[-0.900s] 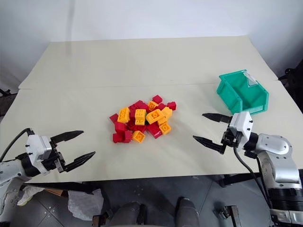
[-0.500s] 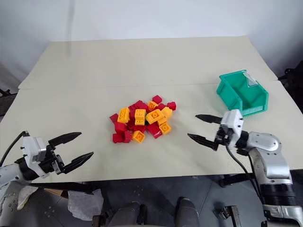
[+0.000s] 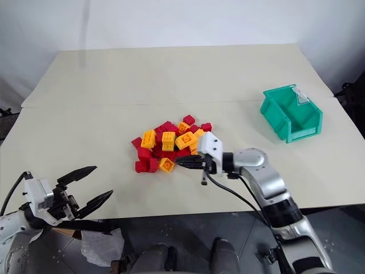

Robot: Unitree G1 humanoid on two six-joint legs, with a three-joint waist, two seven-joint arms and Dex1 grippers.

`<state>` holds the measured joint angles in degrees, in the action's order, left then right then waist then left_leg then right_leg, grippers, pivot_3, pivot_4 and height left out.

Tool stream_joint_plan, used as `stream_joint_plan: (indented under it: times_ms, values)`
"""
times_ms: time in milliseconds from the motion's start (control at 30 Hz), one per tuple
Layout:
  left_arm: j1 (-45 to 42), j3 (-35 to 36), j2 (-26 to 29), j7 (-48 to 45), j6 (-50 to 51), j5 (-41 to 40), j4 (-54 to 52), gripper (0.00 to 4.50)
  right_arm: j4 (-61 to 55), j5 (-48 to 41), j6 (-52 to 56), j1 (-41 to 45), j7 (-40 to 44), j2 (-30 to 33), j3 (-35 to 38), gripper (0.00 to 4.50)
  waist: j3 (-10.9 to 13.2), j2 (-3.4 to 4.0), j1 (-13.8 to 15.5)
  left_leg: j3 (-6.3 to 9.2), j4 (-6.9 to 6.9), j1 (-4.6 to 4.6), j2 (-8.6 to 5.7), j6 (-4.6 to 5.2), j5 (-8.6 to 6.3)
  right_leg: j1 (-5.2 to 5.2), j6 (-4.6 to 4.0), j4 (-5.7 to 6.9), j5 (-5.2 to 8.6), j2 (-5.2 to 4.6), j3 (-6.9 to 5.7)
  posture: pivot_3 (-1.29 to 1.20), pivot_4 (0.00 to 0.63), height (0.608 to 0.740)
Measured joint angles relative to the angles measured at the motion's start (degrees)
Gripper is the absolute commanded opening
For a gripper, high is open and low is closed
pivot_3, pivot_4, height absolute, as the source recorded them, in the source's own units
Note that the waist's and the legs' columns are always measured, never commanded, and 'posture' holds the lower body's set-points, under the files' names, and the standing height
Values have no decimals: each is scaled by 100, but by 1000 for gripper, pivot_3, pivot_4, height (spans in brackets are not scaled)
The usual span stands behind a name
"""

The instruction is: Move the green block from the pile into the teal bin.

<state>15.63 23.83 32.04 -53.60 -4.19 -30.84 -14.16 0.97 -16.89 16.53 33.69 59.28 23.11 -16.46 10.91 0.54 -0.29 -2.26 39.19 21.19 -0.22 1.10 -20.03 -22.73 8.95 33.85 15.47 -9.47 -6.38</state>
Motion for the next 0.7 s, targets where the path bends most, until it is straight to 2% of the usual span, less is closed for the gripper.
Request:
stream_joint_plan:
  times_ms: [100, 333, 533, 700]
  values:
    - [39, -48, -124, 182, -11, 74, -102, 4500, 786, 423, -36, 552, -333, -490, -215, 40, 0, 0, -42, -2, 0, 1, -4, -2, -1, -5, -1, 5, -1, 3, 0, 0, 150, 740]
    - [-18, -234, -240, 422, -7, 177, -132, 4500, 2700, 1123, -698, 1540, -989, -1025, -226, 40, -1, -2, -120, 4, 0, 4, -6, -4, -3, -5, -1, 8, -1, 3, -7, 0, 150, 740]
    - [-296, -360, -243, 511, 6, 183, -142, 4500, 4280, 1290, -1439, 2300, -1129, -1112, 190, 40, -1, -1, -162, 4, -3, 2, -4, -6, -4, -5, -1, 10, -1, 6, -9, 0, 150, 740]
    - [-413, -463, -243, 528, 32, 185, -113, 4500, 4638, 1287, -1778, 2438, -847, -1142, 358, 40, -1, -1, -175, 3, -4, 2, -3, -6, -4, -6, -1, 8, -1, 8, -9, 0, 150, 740]
